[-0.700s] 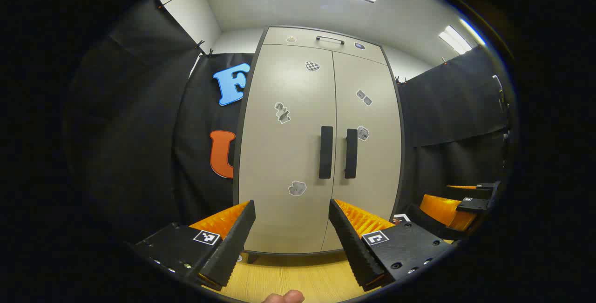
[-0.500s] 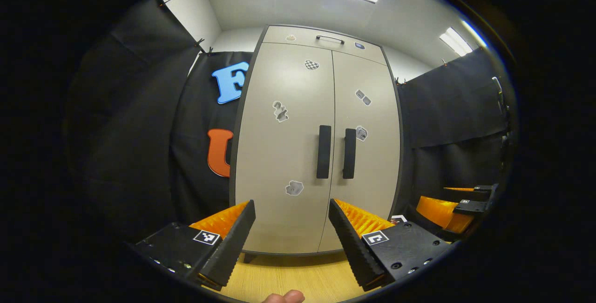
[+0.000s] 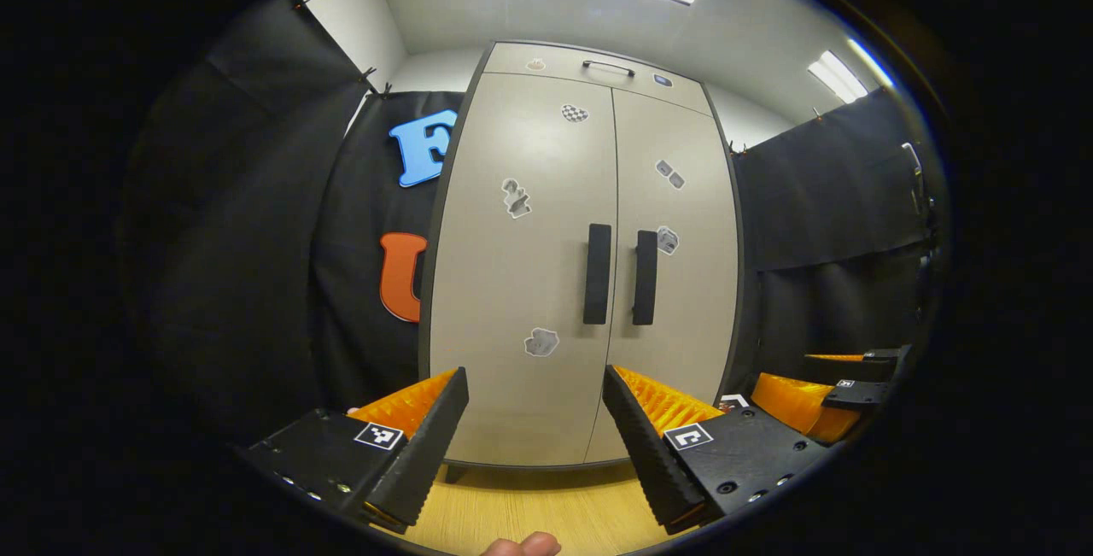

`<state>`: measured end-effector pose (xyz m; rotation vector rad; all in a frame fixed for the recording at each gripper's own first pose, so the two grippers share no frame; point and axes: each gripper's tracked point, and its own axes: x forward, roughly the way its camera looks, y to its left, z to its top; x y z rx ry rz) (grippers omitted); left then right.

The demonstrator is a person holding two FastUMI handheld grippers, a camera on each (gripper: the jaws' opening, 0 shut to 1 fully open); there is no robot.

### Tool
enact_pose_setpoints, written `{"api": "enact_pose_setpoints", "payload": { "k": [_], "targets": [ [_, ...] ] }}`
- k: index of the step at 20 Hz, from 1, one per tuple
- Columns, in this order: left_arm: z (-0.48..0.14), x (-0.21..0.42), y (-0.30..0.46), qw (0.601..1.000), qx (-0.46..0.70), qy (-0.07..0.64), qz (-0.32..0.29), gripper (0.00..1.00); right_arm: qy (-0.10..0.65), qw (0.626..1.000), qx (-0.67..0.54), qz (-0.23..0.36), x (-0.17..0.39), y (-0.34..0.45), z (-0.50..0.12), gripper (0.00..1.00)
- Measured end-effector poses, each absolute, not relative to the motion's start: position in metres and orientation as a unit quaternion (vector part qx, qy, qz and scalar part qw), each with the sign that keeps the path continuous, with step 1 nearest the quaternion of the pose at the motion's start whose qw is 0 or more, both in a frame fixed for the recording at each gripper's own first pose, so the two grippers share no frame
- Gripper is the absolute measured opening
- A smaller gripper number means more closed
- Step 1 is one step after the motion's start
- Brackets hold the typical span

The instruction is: Open the right door of the double-door shoe cabinet with the right hand, and open the left door with the left hand.

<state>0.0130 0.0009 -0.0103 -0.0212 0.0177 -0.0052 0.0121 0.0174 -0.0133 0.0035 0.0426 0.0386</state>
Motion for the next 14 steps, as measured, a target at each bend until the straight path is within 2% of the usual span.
{"api": "enact_pose_setpoints", "payload": {
  "k": [14],
  "targets": [
    [-0.004, 0.017, 0.004, 1.0, 0.008, 0.0, -0.003, 0.95, 0.003, 1.0, 0.006, 0.012, 0.021, 0.014, 0.0, 1.0]
  ]
}}
